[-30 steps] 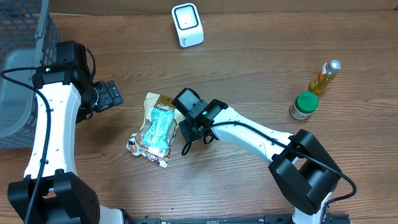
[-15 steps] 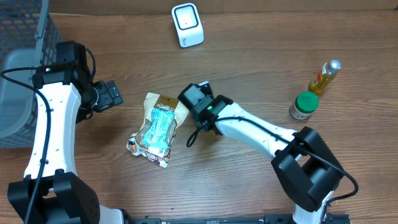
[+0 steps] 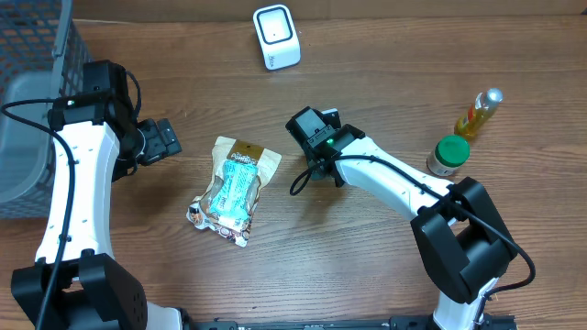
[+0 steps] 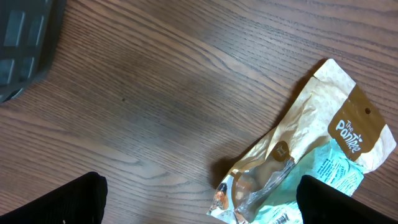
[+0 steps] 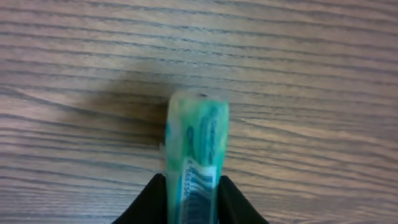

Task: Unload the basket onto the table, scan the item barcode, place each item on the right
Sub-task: 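Lift the teal packet and carry it right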

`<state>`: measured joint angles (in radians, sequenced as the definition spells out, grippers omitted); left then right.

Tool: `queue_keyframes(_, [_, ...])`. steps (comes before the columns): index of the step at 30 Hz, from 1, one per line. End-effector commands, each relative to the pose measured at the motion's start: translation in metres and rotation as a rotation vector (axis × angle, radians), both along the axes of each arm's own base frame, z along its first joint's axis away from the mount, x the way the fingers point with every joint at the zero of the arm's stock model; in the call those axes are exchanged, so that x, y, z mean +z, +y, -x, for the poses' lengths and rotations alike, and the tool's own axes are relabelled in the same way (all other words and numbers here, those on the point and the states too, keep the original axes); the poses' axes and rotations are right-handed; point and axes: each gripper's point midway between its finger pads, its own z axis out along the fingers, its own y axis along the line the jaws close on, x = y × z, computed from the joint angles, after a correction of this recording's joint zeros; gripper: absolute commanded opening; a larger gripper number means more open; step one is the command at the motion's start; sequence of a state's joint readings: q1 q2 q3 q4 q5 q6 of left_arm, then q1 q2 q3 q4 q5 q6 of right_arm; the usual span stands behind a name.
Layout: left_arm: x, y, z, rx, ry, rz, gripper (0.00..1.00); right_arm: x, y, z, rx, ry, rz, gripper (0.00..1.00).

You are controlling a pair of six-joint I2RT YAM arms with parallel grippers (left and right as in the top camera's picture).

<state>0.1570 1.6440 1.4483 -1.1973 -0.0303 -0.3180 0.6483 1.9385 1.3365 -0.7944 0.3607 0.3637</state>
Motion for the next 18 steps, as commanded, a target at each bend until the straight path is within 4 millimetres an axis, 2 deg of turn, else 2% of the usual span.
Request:
queue_keyframes(1, [0.0003, 0.0005, -0.0013, 0.000, -0.001, -0.003, 1.00, -0.0027, 0.0064, 0.0032, 0.002, 0.026, -0.047, 0.26])
queue_keyframes(3, [0.0003, 0.0005, -0.0013, 0.000, -0.001, -0.003, 1.00, -0.0029, 0.0070, 0.0034, 0.002, 0.028, -0.050, 0.27])
queue_keyframes(10, [0.0003, 0.0006, -0.0014, 0.000, -0.002, -0.003, 1.00, -0.0026, 0.0077, 0.0025, 0.003, 0.024, -0.053, 0.47])
queue_keyframes(17, [0.0003, 0.0007, -0.0014, 0.000, -0.002, -0.003, 1.00, -0.0031, 0.0120, 0.0029, 0.008, 0.030, -0.075, 0.56])
queue_keyframes(18, [0.0003, 0.0005, -0.0013, 0.000, -0.001, -0.003, 1.00, -0.0036, 0.0156, 0.0038, 0.013, 0.037, -0.094, 0.60])
